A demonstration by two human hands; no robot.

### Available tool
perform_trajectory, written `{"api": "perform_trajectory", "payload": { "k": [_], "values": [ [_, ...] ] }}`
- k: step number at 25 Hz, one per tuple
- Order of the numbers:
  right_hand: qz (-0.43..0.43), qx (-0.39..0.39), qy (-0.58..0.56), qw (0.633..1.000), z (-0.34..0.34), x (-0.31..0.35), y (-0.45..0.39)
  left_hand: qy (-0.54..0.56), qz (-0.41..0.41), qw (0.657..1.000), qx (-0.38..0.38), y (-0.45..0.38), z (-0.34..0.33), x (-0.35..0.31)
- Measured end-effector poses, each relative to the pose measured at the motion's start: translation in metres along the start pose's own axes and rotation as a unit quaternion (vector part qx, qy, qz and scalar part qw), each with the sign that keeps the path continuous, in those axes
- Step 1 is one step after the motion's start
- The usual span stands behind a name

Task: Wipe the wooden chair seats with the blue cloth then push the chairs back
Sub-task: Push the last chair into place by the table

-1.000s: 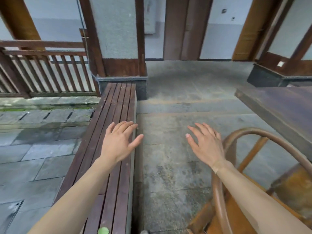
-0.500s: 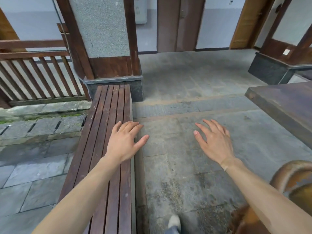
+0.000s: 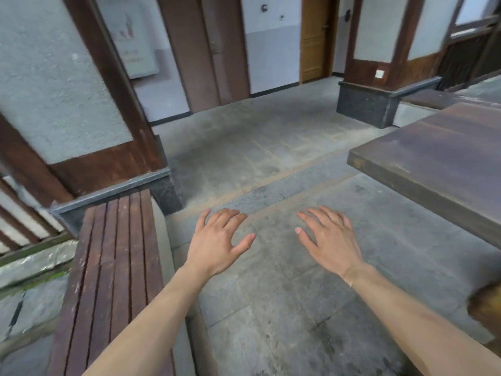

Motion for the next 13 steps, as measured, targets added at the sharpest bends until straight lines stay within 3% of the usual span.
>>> {"api": "perform_trajectory", "payload": {
  "k": [4,7,9,13],
  "values": [
    [-0.072,-0.045,0.049,0.995,0.005,-0.077,-0.023,0.068,-0.08,0.994,0.017,-0.085,-0.07,-0.047],
    [-0.176,-0.072,0.107,0.976,0.021,-0.15,-0.01,0.138,-0.179,0.973,0.043,-0.146,-0.132,-0.119],
    [-0.249,-0.082,0.15,0.953,0.036,-0.19,0.014,0.185,-0.253,0.948,0.054,-0.169,-0.162,-0.175],
    [-0.406,-0.1,0.245,0.875,0.078,-0.23,0.082,0.286,-0.4,0.869,0.061,-0.189,-0.192,-0.289]
  ]
}}
Point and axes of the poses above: each hand's wrist, its own y-axis away from the middle knuckle, its own z-axis out of the back of the hand, x = y × z, the point moved 9 cm from there along -y, towards the middle knuckle, and after that the axes turned 10 degrees about -x, right-handed, at the moved point
